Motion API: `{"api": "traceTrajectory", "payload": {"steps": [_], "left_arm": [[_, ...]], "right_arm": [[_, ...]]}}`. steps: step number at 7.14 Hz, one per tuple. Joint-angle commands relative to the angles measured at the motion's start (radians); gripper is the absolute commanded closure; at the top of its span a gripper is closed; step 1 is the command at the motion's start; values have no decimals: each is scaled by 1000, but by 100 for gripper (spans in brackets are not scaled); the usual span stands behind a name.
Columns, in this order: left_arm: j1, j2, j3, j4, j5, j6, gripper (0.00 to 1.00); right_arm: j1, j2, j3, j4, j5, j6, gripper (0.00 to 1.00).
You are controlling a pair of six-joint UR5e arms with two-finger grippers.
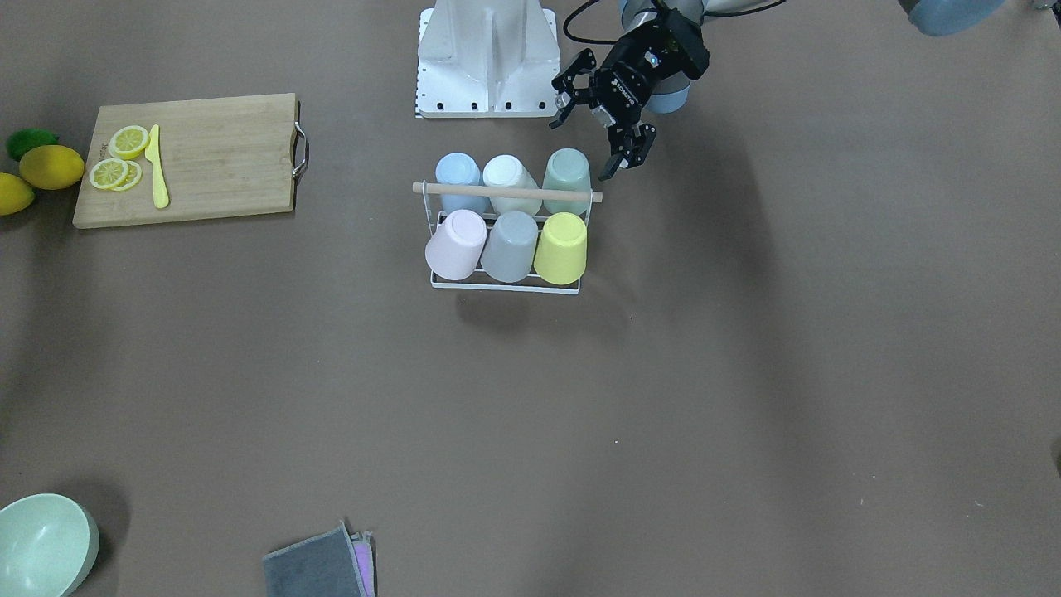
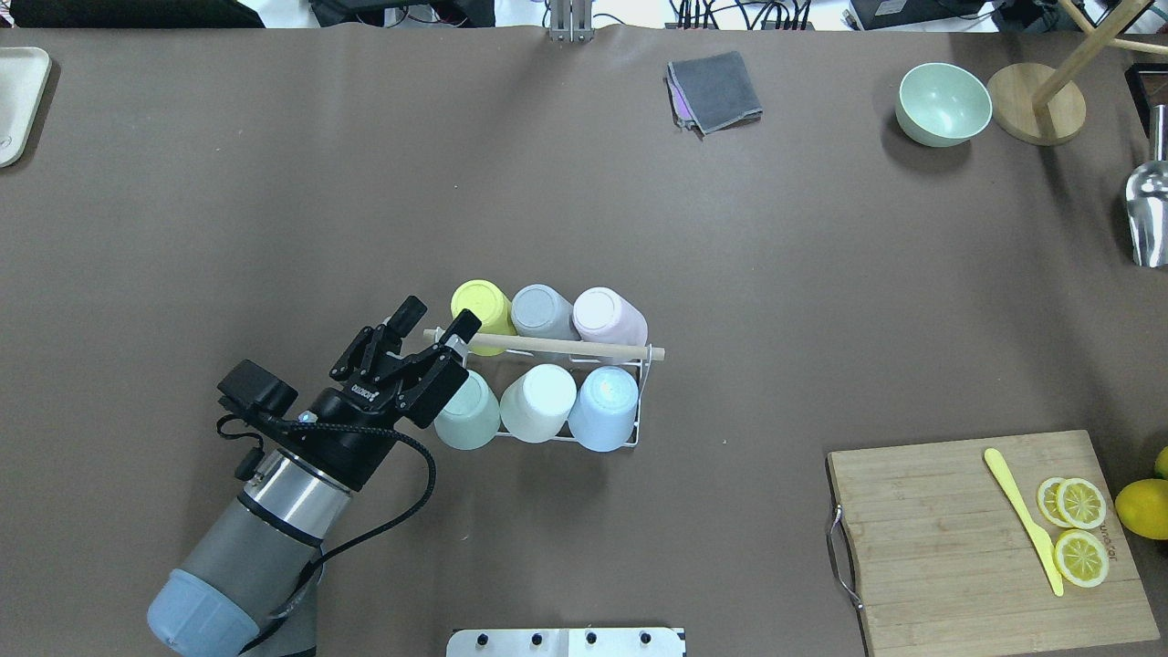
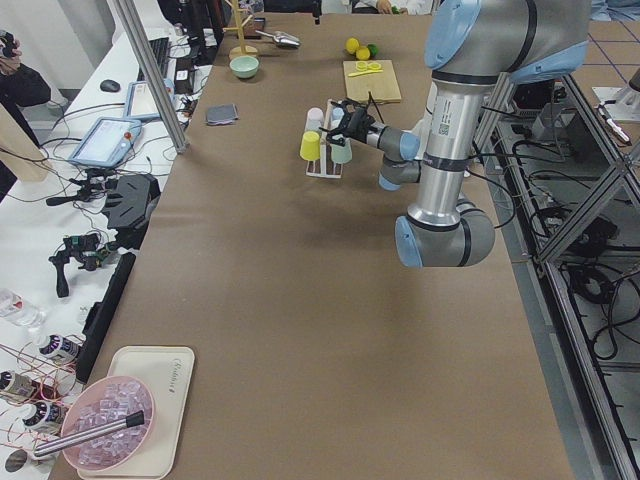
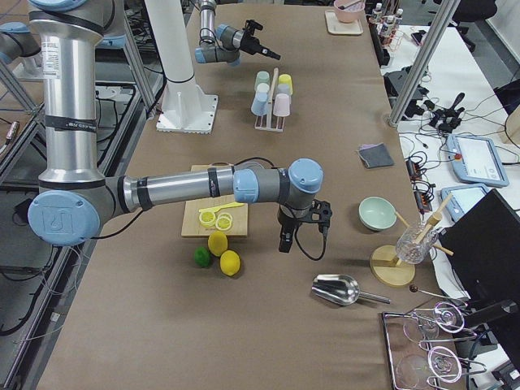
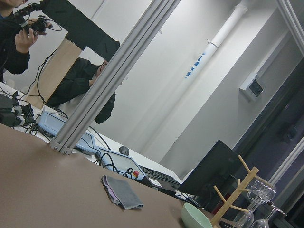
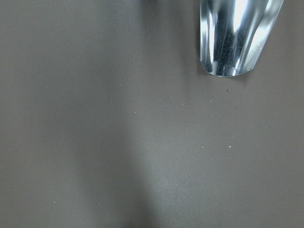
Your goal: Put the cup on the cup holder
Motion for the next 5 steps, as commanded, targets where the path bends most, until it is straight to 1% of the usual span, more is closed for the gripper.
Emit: {"api": "traceTrajectory", "payload": {"steps": [1,2,4,5], "left_arm": [[-102,3,-2,47,-66,0,4],[-180,9,12,77,-117,-5,4],[-251,122,33,168,-130,-20,4],[-291,176,44,221,-198,-20,4]], "right_arm": [[0,2,-2,0,2,17,1],[0,2,-2,0,5,17,1],[0,2,-2,0,11,17,1],[2,0,0,0,13,23,1]]}}
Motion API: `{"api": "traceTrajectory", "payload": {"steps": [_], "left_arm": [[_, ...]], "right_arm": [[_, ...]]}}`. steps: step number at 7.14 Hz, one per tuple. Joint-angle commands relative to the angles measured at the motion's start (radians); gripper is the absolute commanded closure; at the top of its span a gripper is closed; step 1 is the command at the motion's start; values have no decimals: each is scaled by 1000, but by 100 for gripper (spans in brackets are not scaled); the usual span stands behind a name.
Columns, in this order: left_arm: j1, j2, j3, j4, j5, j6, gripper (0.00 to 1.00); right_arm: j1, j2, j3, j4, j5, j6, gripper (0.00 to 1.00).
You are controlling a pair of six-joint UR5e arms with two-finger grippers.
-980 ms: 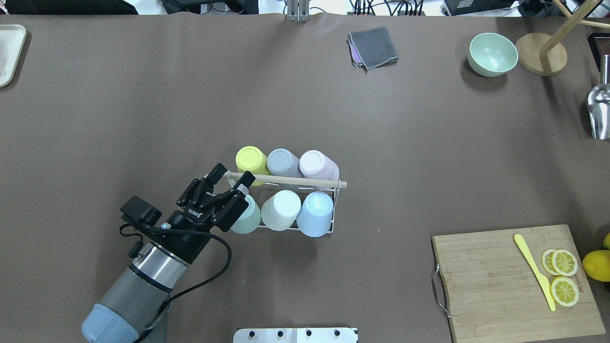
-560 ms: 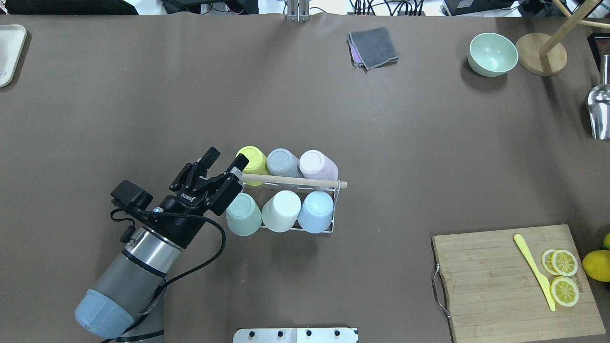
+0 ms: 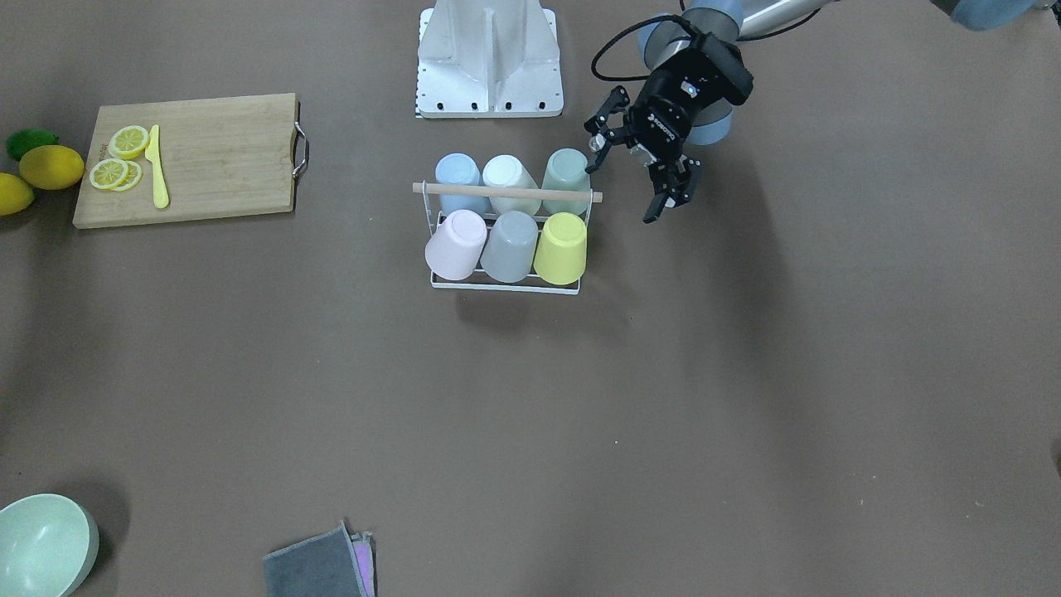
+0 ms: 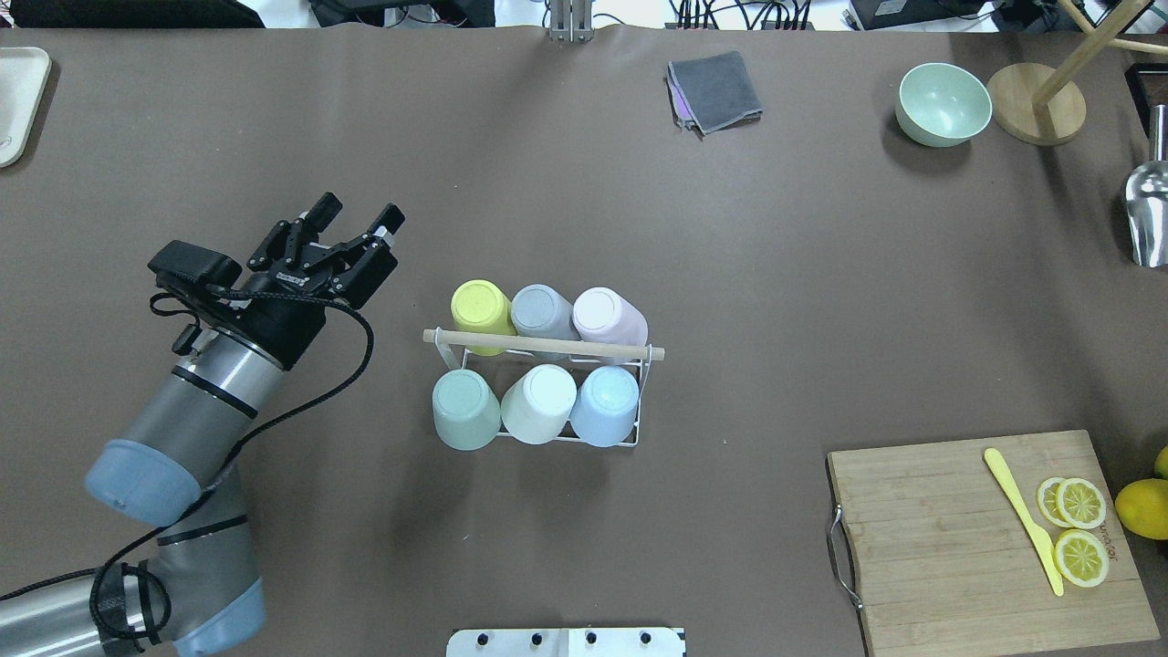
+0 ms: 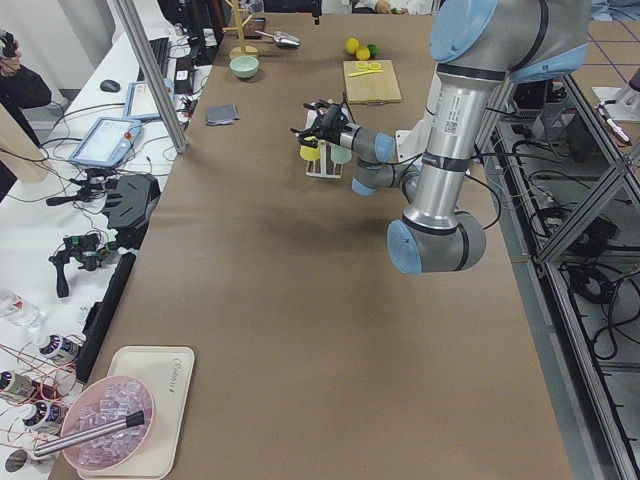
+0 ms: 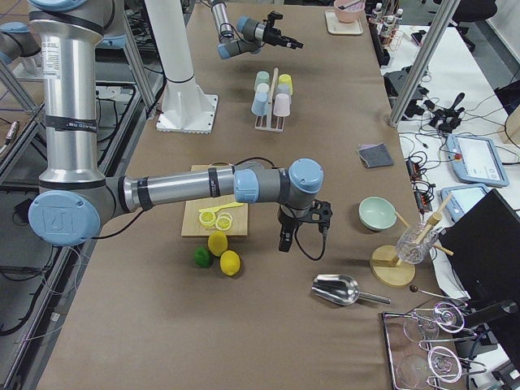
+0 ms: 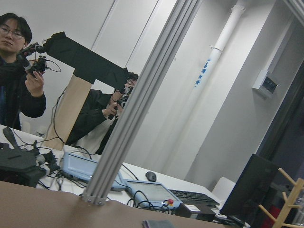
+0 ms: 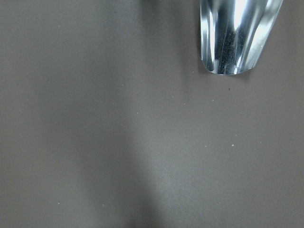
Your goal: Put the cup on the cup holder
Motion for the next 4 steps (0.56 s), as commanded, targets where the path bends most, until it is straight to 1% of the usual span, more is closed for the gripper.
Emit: {"api": "traceTrajectory", "payload": {"steps": [1,2,3,4], "left_arm": [[-128,111,24,120,-166,-2,4],[-192,164,31,175,-305,-17,4],[-301,164,77,211,-522,-22,4],[-396,159,87,312,-676,-14,4]], "right_arm": [[0,-1,1,0,2,9,1],[0,-1,1,0,2,14,1],[0,-1,2,0,2,14,1],[0,0,5,0,2,14,1]]}}
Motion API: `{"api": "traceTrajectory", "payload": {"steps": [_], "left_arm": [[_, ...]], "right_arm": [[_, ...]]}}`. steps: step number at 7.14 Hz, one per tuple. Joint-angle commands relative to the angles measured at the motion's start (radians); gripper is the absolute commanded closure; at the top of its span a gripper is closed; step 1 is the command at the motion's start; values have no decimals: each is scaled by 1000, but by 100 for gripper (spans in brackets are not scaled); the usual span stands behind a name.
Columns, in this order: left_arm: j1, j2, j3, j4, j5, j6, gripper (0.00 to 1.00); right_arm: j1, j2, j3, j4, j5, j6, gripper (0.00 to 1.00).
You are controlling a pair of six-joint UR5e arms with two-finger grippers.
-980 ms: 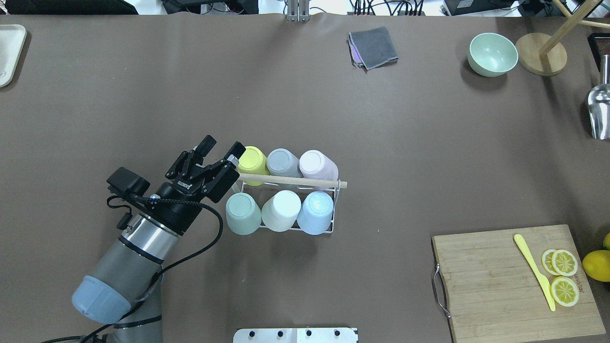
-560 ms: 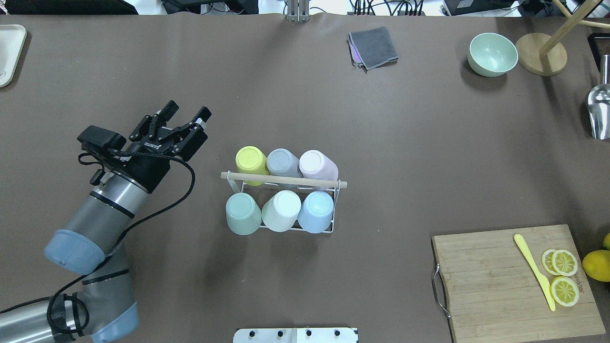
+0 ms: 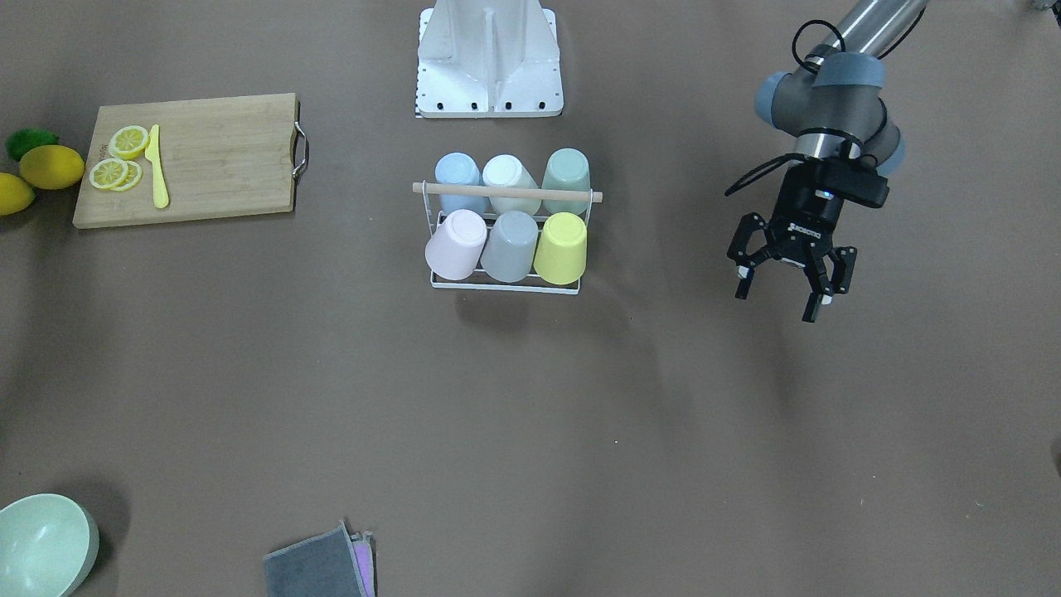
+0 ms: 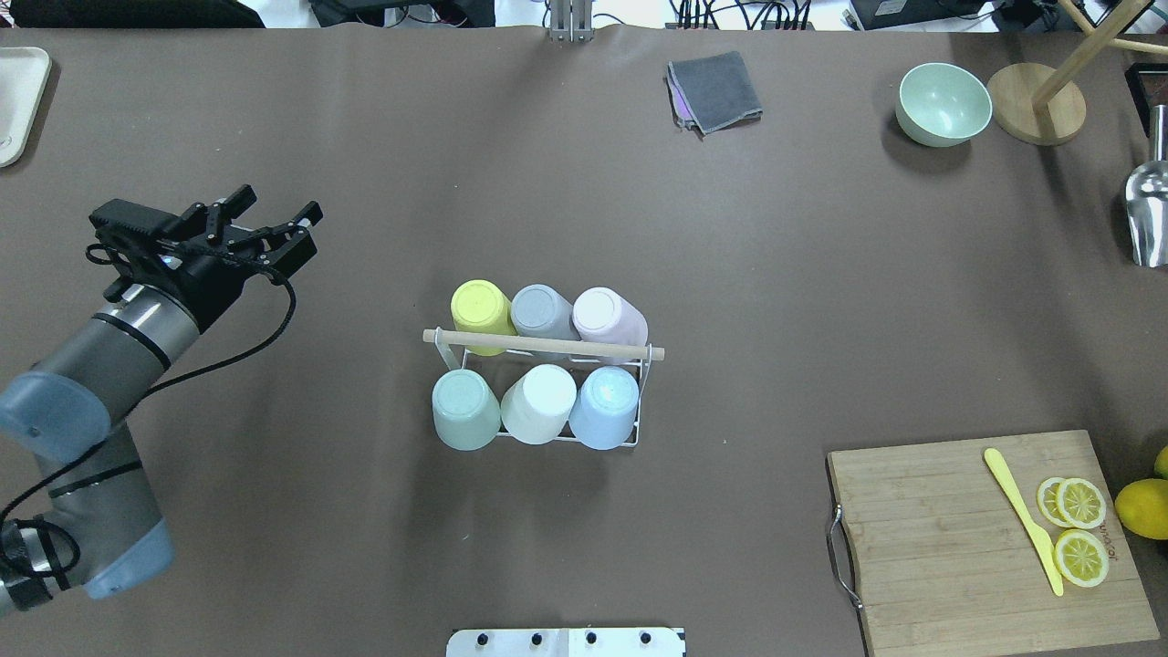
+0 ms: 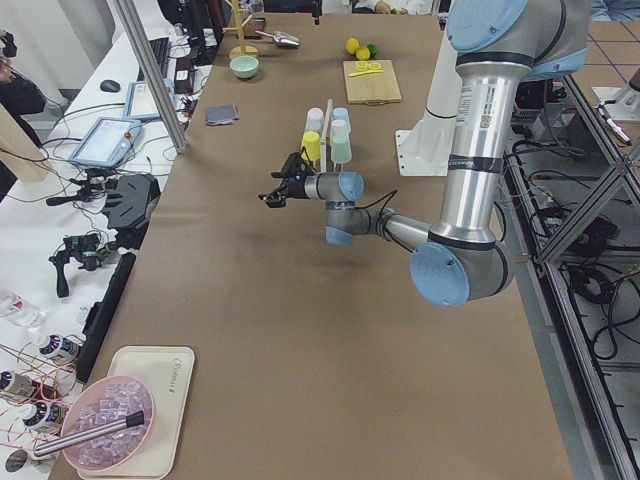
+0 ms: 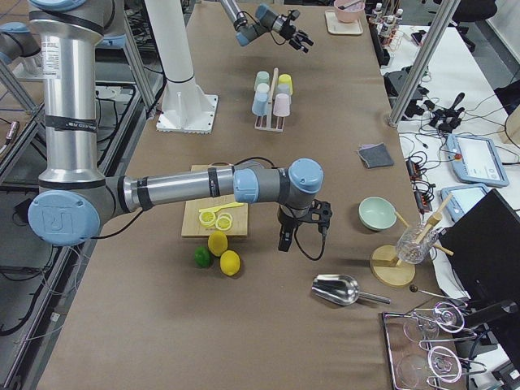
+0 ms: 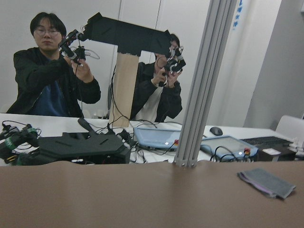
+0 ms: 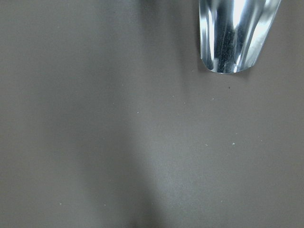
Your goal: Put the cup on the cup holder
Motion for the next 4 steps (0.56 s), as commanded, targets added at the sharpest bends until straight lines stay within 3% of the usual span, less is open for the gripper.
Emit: {"api": "traceTrajectory", "payload": {"steps": [1,4], "left_arm": [[-180,4,26,192,-289,8,4],[-311,19,46,397,-464,121,4]], "right_arm": [[0,1,7,2,0,1,1],[1,-5,7,2,0,1,1]]}}
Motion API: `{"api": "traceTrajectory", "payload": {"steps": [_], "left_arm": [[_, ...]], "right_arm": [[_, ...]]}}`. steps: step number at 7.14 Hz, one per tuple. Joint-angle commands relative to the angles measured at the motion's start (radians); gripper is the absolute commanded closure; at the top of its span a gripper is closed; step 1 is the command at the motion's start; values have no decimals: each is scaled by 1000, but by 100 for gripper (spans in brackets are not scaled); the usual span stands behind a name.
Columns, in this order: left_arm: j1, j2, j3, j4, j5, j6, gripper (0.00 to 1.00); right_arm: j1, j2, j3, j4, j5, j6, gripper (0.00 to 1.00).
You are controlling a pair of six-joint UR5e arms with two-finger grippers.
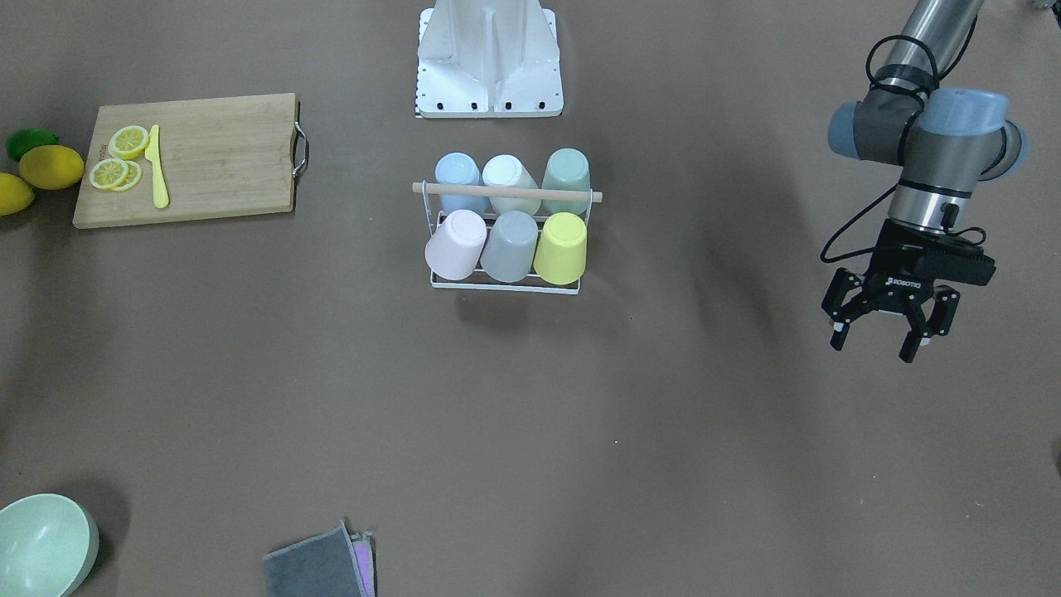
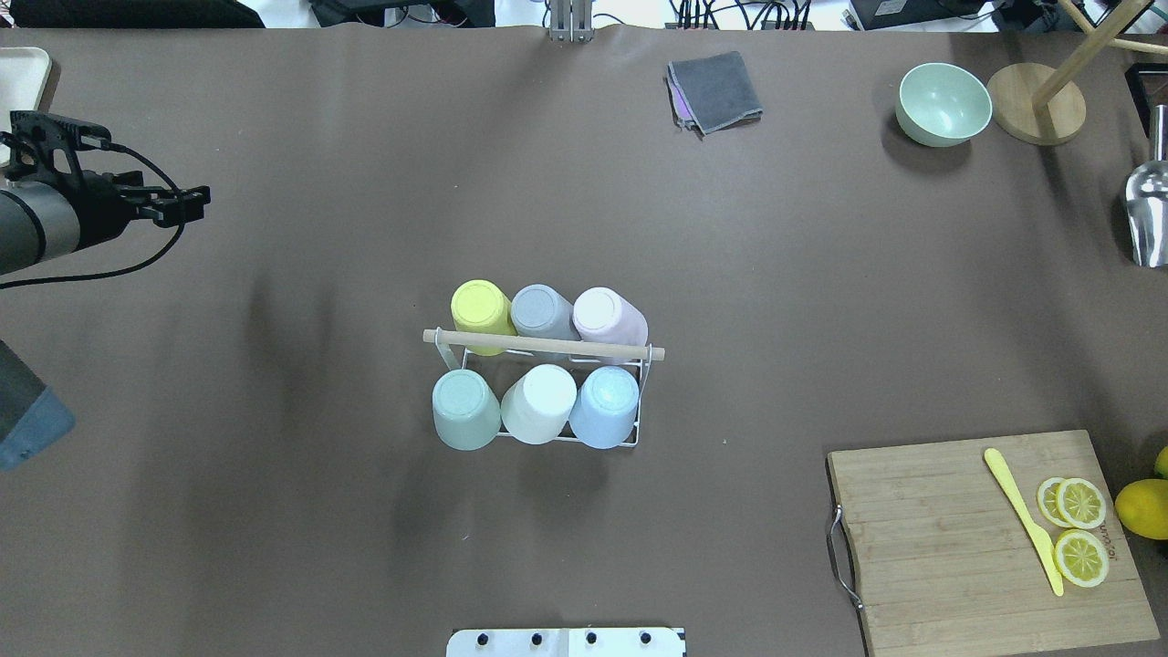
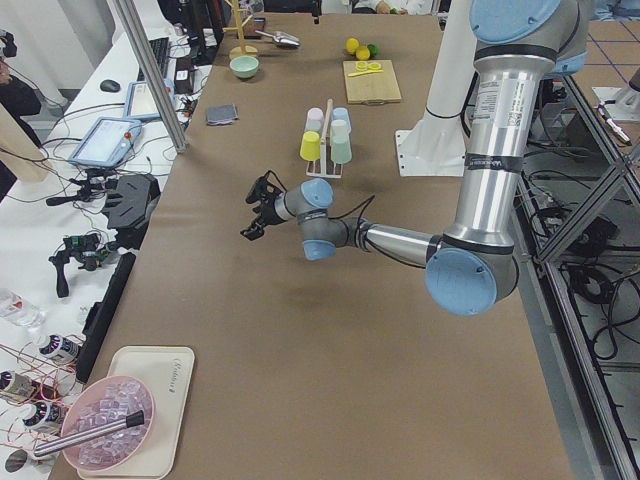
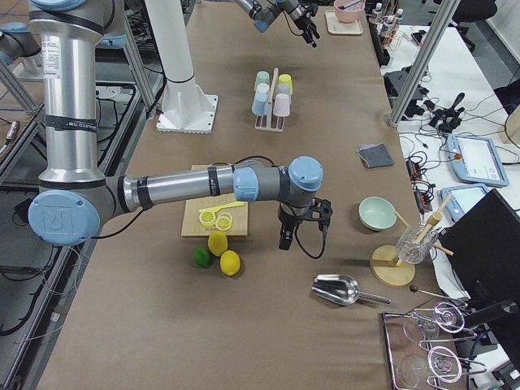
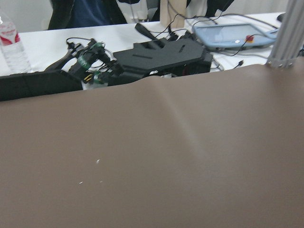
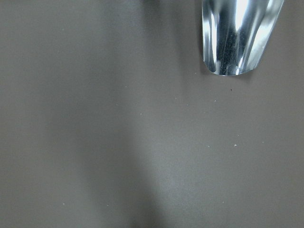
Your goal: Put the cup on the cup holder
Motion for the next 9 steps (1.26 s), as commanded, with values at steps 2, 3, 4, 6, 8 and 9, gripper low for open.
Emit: {"api": "traceTrajectory", "payload": {"steps": [2,3,4,6,8,9], "left_arm": [[-139,52,6,217,-142,179,4],[-204,55,6,297,-225,244,4],[-270,55,7,398,-312,320,3],[-448,78,10,585,-487,445,3],[-617,87,20,818,-524,712,3],[-655,78,17,985,-526,744,3]], "right_arm": [[1,-6,4,0,0,0,1],[1,-6,4,0,2,0,1],[1,-6,5,0,2,0,1],[1,-7,11,0,2,2,1],[1,-7,11,0,0,5,1],[1,-2,11,2,0,5,1]]}}
